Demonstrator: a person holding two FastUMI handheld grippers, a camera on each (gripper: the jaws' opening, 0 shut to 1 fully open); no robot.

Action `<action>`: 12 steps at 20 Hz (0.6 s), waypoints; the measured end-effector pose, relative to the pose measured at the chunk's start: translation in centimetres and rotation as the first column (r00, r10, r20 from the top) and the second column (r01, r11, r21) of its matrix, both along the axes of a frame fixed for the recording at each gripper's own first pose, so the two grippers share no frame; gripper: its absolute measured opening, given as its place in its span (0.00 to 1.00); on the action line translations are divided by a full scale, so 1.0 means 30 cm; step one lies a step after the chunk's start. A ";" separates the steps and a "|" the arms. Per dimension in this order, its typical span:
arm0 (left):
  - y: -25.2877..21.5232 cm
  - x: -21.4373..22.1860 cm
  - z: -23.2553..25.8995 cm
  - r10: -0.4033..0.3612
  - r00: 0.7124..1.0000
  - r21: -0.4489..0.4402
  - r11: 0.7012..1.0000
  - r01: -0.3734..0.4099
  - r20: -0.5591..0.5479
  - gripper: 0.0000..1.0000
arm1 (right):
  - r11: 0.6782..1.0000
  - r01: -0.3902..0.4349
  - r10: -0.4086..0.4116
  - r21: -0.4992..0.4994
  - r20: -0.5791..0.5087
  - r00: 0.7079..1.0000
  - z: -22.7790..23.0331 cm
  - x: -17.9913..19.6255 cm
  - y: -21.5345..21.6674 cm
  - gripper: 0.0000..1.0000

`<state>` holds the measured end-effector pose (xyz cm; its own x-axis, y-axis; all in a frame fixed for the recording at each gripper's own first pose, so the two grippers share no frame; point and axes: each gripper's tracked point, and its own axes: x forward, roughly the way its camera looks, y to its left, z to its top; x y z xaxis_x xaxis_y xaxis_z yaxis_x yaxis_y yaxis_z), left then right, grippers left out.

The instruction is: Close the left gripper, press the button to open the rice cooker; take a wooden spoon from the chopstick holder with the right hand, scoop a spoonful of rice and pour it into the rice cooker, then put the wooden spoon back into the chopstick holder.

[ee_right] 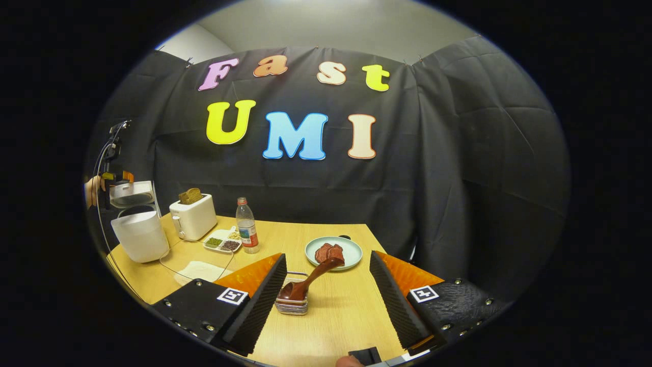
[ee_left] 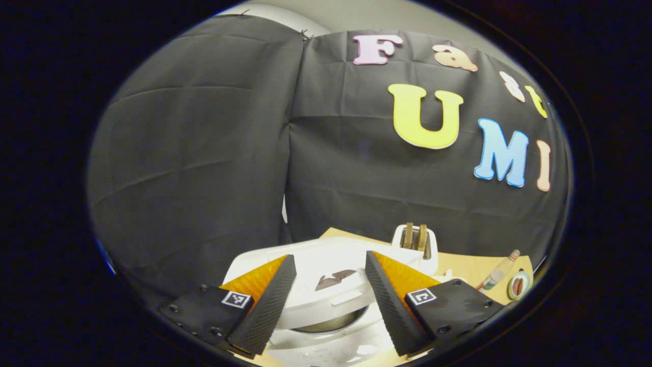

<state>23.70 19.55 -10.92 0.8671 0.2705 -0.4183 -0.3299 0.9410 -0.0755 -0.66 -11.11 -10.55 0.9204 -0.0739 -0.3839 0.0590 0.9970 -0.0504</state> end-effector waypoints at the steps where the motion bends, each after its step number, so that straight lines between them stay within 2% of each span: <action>1: -0.010 -0.007 -0.019 -0.002 1.000 0.006 1.000 0.002 -0.011 0.96 | 1.000 0.003 -0.003 -0.003 -0.003 1.000 -0.006 -0.004 -0.015 1.00; 3: -0.032 -0.015 -0.051 -0.007 1.000 0.021 1.000 0.007 -0.026 0.92 | 1.000 0.006 -0.006 -0.002 -0.008 1.000 -0.015 -0.013 -0.034 1.00; 4: -0.041 -0.023 -0.070 -0.007 0.999 0.022 1.000 0.007 -0.033 0.95 | 1.000 0.007 -0.007 -0.002 -0.010 1.000 -0.016 -0.014 -0.038 1.00; 5: -0.045 -0.026 -0.082 -0.006 0.999 0.021 1.000 0.007 -0.035 0.92 | 1.000 0.009 -0.009 -0.003 -0.012 1.000 -0.018 -0.015 -0.044 1.00; 6: -0.053 -0.030 -0.092 -0.005 0.999 0.017 1.000 0.006 -0.038 0.95 | 1.000 0.009 -0.009 -0.005 -0.013 1.000 -0.019 -0.013 -0.045 1.00; 9: -0.074 -0.045 -0.144 -0.010 0.998 0.009 1.000 0.011 -0.059 0.92 | 1.000 0.000 0.000 -0.019 -0.022 1.000 -0.035 -0.028 -0.044 1.00; 10: -0.084 -0.050 -0.170 -0.014 0.997 0.016 1.000 0.016 -0.069 0.96 | 1.000 -0.003 0.002 -0.024 -0.023 1.000 -0.035 -0.030 -0.044 1.00; 12: -0.093 -0.059 -0.200 -0.021 0.996 0.033 0.999 0.024 -0.090 0.96 | 1.000 -0.009 0.008 -0.027 -0.028 1.000 -0.037 -0.030 -0.037 1.00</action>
